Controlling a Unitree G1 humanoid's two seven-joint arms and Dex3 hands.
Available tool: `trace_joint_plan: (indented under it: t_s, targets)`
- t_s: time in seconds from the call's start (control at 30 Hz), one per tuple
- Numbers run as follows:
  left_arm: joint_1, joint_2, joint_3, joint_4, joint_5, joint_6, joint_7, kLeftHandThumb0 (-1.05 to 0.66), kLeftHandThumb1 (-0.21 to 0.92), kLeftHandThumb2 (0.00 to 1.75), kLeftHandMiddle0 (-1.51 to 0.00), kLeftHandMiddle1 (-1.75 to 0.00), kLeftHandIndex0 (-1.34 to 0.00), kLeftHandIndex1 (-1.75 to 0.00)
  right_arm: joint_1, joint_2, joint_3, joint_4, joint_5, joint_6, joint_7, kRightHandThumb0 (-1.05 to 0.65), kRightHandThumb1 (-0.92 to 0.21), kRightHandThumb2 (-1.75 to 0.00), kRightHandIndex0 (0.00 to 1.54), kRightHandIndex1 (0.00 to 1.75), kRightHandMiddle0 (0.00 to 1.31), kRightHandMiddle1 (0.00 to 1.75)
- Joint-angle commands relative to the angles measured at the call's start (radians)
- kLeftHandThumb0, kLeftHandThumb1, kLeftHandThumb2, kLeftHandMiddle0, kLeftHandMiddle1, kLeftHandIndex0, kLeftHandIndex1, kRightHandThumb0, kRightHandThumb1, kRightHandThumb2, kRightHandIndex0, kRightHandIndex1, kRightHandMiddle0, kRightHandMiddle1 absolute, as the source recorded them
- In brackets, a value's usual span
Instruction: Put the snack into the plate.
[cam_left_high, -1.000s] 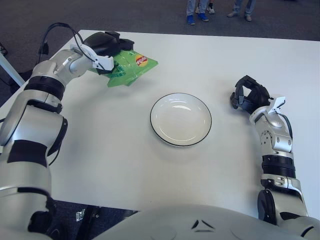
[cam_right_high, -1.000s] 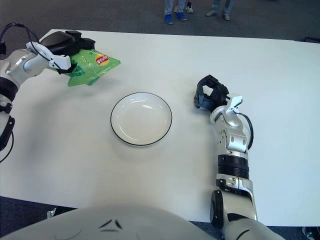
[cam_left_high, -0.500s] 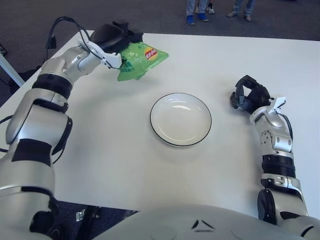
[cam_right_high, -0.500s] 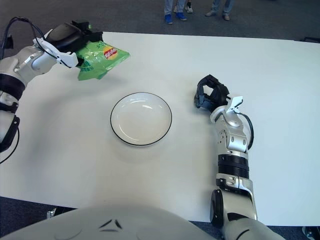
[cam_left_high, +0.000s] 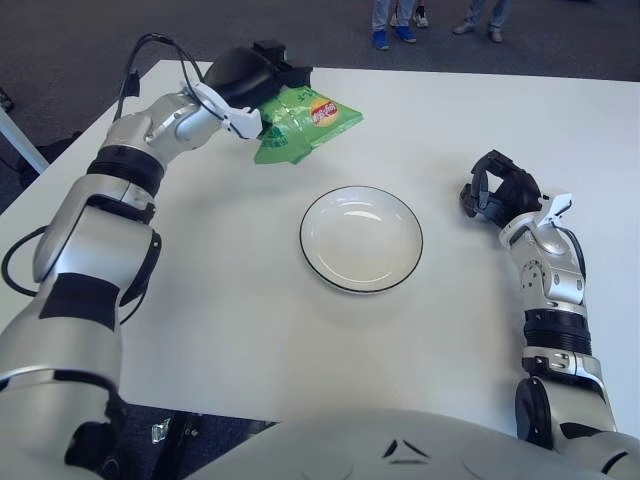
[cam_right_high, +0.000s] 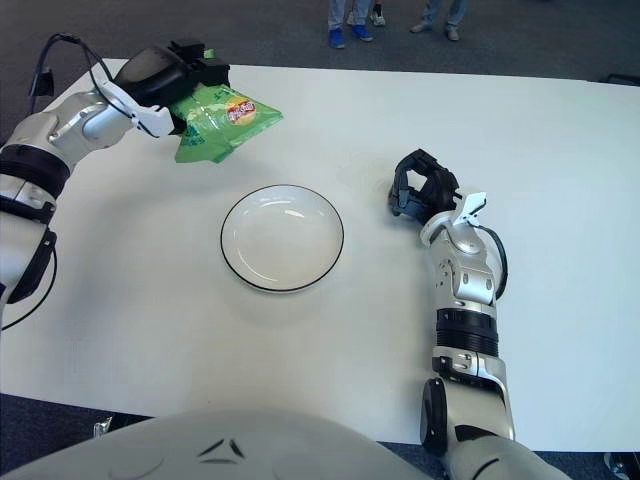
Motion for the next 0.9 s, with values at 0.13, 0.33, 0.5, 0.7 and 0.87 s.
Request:
trace_joint_plan:
  t_s: [0.13, 0.33, 0.5, 0.7, 0.87]
  targets:
    - [-0.037, -0.033, 0.035, -0.032, -0.041, -0.027, -0.035, 0.59, 0.05, 1.65, -0.84, -1.75, -1.06, -1.75, 0.042, 0.013, 0.009, 0.052, -0.001, 0.046, -0.009, -0.48, -0.35, -1.29, 1.30, 1.75, 0.59, 1.75]
    - [-0.018, -0.074, 0.040, -0.100, -0.039, -0.027, -0.034, 0.59, 0.05, 1.65, -0.84, -1.75, -1.06, -1.75, 0.041, 0.012, 0.011, 0.053, 0.001, 0.047, -0.004, -0.48, -0.34, -1.29, 1.30, 1.75, 0.59, 1.75]
    - [0.007, -0.104, 0.047, -0.137, -0.072, -0.036, -0.073, 0.60, 0.04, 1.65, -0.84, -1.75, -1.06, -1.75, 0.042, 0.014, 0.012, 0.053, 0.002, 0.039, -0.001, -0.48, -0.34, -1.29, 1.31, 1.75, 0.59, 1.75]
    - [0.025, -0.128, 0.054, -0.174, -0.115, -0.070, -0.120, 0.60, 0.04, 1.65, -0.84, -1.75, -1.06, -1.75, 0.043, 0.014, 0.014, 0.053, 0.002, 0.034, 0.003, -0.48, -0.34, -1.29, 1.31, 1.75, 0.59, 1.75]
    - [0.023, -0.135, 0.060, -0.173, -0.116, -0.121, -0.116, 0.60, 0.04, 1.66, -0.85, -1.75, -1.08, -1.75, 0.043, 0.015, 0.016, 0.053, 0.002, 0.031, 0.004, -0.48, -0.35, -1.29, 1.31, 1.75, 0.59, 1.75]
